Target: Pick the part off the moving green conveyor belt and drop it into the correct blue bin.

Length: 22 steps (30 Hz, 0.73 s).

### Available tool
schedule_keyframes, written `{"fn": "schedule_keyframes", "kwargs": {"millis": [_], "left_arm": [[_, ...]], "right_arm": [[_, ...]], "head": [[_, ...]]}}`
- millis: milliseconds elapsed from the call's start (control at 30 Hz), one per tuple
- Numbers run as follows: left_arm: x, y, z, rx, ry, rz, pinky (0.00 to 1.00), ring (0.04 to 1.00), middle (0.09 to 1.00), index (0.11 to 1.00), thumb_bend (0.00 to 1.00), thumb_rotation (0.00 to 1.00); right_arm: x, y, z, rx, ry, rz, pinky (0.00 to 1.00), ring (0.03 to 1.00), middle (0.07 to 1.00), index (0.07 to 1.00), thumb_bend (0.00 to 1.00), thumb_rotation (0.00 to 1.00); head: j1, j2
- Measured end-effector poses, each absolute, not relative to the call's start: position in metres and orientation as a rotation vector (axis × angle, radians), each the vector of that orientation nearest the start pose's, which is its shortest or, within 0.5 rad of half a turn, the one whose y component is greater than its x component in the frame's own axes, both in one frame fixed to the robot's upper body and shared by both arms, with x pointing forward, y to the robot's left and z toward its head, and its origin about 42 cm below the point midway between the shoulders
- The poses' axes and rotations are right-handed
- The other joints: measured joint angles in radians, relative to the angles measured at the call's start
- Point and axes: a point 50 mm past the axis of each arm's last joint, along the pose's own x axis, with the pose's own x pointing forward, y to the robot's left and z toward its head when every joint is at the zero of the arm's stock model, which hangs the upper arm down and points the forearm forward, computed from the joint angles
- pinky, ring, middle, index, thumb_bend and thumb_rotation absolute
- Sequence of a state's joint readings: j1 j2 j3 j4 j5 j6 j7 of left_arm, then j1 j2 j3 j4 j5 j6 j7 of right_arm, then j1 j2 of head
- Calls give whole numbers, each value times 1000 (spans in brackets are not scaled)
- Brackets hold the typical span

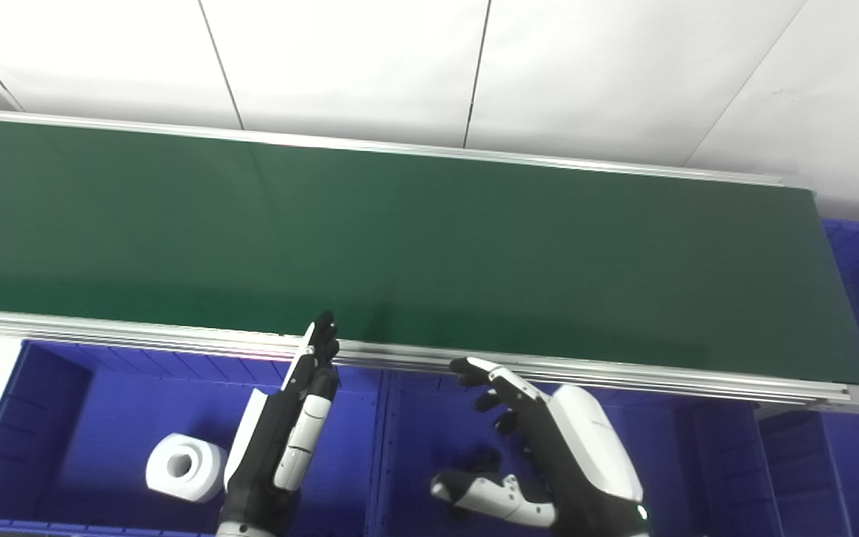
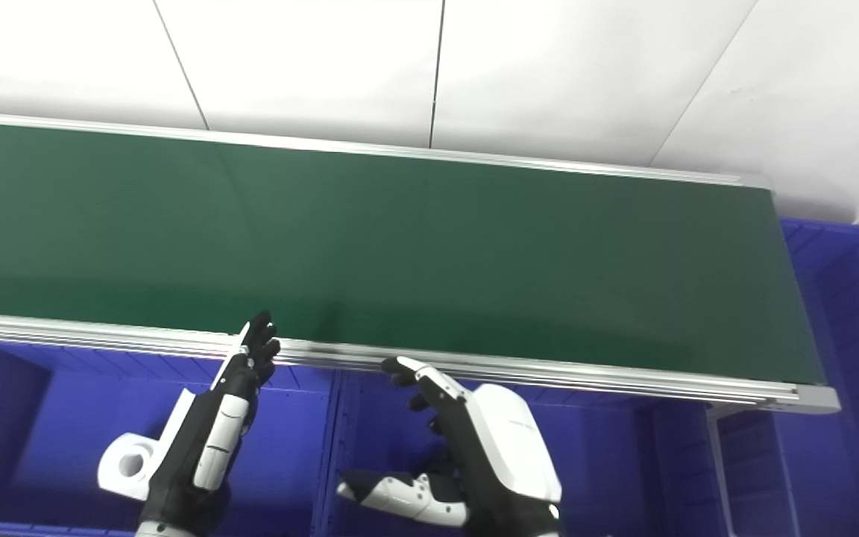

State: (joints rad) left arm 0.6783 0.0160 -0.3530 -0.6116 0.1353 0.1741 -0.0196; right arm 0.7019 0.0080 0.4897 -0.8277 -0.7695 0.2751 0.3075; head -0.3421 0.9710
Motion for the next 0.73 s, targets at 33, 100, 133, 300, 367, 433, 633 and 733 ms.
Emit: {"fn": "schedule_keyframes", "kwargs": {"millis": [33, 100, 133, 300, 367, 433, 633, 733], "left_arm": [[76, 157, 140, 1, 203, -150, 1000, 997, 1000, 1000, 564, 1000], [77, 158, 140, 6, 199, -148, 1000, 1000, 1000, 1000, 573, 1000], [78, 159, 140, 8, 198, -147, 1000, 1000, 1000, 1000, 577, 1000], [80, 169, 140, 41, 192, -141, 1000, 1000, 1000, 1000, 610, 1000], [82, 174, 139, 58, 190, -143, 1000, 1000, 1000, 1000, 607, 1000], [83, 177, 139, 69, 186, -156, 1000, 1000, 1000, 1000, 598, 1000], [82, 178, 139, 72, 188, -157, 1000, 998, 1000, 1000, 595, 1000], [79, 177, 139, 68, 184, -159, 1000, 1000, 1000, 1000, 593, 1000]], "right_arm": [[66, -134, 188, -434, 139, 321, 698, 741, 775, 799, 776, 990], [63, -135, 172, -289, 189, 271, 743, 777, 801, 813, 782, 999], [61, -137, 165, -235, 206, 238, 755, 788, 810, 817, 785, 1000], [60, -152, 148, 33, 160, -36, 795, 809, 838, 797, 761, 1000], [59, -153, 136, 69, 179, -89, 796, 811, 839, 798, 769, 1000], [59, -154, 133, 81, 187, -116, 803, 815, 838, 794, 769, 1000], [59, -156, 134, 79, 161, -165, 838, 840, 853, 803, 801, 1000], [60, -155, 131, 76, 167, -163, 836, 842, 858, 812, 808, 1000]], "head": [[-21, 3], [-70, 11], [-71, 11], [-149, 15], [-150, 15], [-152, 14], [-141, 5], [-103, -26]]}}
